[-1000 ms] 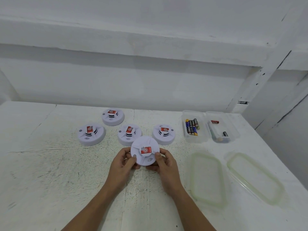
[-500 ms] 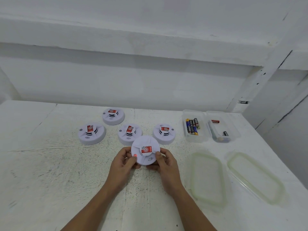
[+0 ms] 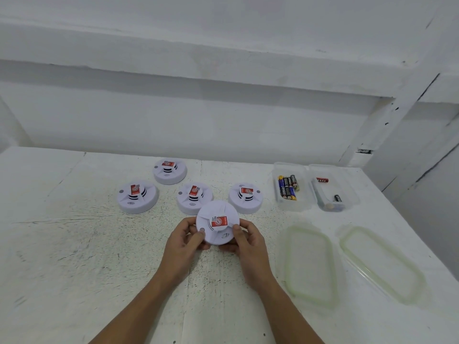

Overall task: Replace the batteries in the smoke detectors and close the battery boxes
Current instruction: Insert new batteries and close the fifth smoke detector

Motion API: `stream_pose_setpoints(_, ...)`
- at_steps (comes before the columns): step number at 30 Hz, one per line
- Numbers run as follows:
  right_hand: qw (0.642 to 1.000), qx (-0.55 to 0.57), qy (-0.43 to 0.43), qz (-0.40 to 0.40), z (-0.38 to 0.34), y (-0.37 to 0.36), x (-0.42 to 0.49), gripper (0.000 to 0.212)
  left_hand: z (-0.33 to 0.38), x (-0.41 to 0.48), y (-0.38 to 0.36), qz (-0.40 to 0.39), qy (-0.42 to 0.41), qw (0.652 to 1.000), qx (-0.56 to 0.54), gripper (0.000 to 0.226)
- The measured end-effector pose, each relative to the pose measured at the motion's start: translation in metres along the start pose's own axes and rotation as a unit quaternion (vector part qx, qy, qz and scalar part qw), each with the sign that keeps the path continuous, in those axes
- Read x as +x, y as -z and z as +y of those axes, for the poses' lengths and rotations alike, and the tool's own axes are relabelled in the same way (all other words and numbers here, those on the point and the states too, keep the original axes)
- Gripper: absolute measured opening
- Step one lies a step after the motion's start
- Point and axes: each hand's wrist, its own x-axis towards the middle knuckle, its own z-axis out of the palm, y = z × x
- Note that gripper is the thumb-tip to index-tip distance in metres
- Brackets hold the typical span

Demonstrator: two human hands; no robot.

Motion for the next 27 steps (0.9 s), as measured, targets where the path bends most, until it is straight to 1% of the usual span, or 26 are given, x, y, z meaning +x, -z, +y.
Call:
stream_pose_setpoints(7,1.0,0.013,-0.002,0.0,-0.0006,-0.0007,-0.0002,0.02,0.0004,0.0,0.0003,0.0,0.004,1.0,-0.009,0.019)
stream_pose_setpoints(10,1.0,0.009,-0.002,0.0,-0.0003,-0.0007,-0.0001,0.021,0.0013,-0.0006,0.0,-0.001,0.004,1.0,-0.008,0.024)
stream_pose_setpoints(13,1.0,0.011,-0.001,-0.001,-0.0006,-0.0009,-0.0005,0.022,0.0007,-0.0007,0.0,-0.002,0.003,1.0,-0.009,0.019)
stream_pose_setpoints(17,1.0,0.012,-0.001,-0.002,-0.0009,-0.0008,-0.0004,0.022,0.0011,-0.0011,0.0001,-0.001,0.003,1.0,-0.009,0.024)
stream_pose_setpoints(20,1.0,0.011,-0.003,0.0,-0.0004,-0.0006,0.0,0.021,-0.001,0.0,0.0001,-0.001,0.004,1.0,-0.014,0.018)
stream_pose_setpoints(27,1.0,0.004,-0.01,0.005,0.0005,0.0002,0.0016,0.022,0.0006,-0.0005,0.0001,-0.005,0.001,1.0,-0.013,0.02)
